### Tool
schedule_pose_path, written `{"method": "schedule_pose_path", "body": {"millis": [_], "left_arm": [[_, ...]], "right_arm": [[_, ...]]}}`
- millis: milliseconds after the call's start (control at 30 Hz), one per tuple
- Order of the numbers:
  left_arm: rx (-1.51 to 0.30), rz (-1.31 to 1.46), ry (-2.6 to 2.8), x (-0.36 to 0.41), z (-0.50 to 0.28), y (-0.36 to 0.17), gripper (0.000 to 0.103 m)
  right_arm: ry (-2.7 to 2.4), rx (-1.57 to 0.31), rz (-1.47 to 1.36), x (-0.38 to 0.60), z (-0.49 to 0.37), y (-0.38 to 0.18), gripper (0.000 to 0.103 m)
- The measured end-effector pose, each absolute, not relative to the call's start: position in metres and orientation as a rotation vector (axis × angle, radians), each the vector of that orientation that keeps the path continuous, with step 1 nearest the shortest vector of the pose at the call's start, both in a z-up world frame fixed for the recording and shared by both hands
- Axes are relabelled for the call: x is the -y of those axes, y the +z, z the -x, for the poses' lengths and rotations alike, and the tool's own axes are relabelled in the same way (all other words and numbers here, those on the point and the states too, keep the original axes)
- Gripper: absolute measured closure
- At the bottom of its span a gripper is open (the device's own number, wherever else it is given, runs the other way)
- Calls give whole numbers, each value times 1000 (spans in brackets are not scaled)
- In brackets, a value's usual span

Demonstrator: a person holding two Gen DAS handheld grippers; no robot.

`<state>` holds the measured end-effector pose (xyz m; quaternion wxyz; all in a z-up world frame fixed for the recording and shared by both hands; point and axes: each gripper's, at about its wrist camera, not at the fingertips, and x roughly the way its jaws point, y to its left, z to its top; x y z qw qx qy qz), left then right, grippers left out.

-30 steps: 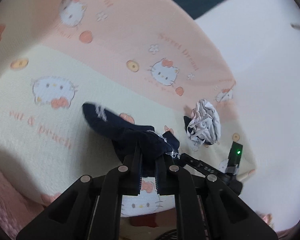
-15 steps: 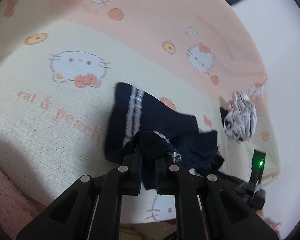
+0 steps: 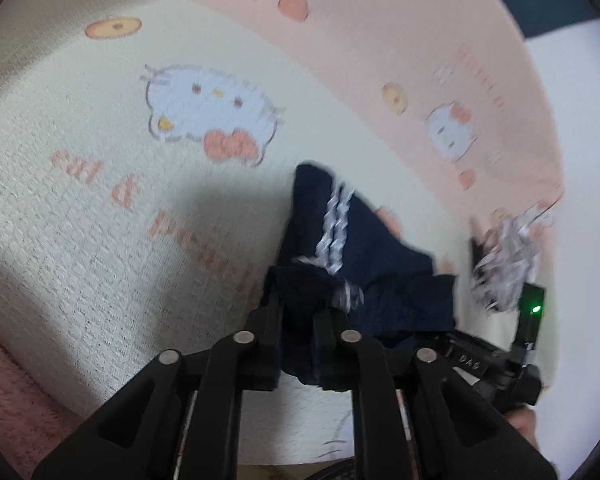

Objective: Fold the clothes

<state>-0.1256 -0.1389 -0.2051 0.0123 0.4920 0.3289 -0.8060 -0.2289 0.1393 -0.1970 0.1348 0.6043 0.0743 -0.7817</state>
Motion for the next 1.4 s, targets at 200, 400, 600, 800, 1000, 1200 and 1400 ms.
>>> {"method": "schedule_pose_path", "body": {"millis": [200,400,600,800,1000,1200,1400], "left_arm": [[-741,-1611,-2482,119,132,-216,97],[-627,-1504,-2627,110,125,-176,98],[-689,-1324,-2814,107,136,-103,98],[-603,-1084,-3033,102,190,5,98],[-663,-926,-3096,109,169,77,98],[-731,-1292,-2880,103,163,-54,98],[-744,-1661,-2552,103,178,-217,98]], "right_arm": [[-2354,-228,-1631,-140,226,-177,82],[-2523,-258,-1520,-168,218,-135,91],[-2622,-169,-1388,-174,203,-72,91],[-2734,-122,-1199,-174,251,16,92],[-2834,1,-836,-194,214,119,92],[-2810,62,-1039,-201,172,38,92],[-2608,-6,-1634,-202,170,-140,92]]}}
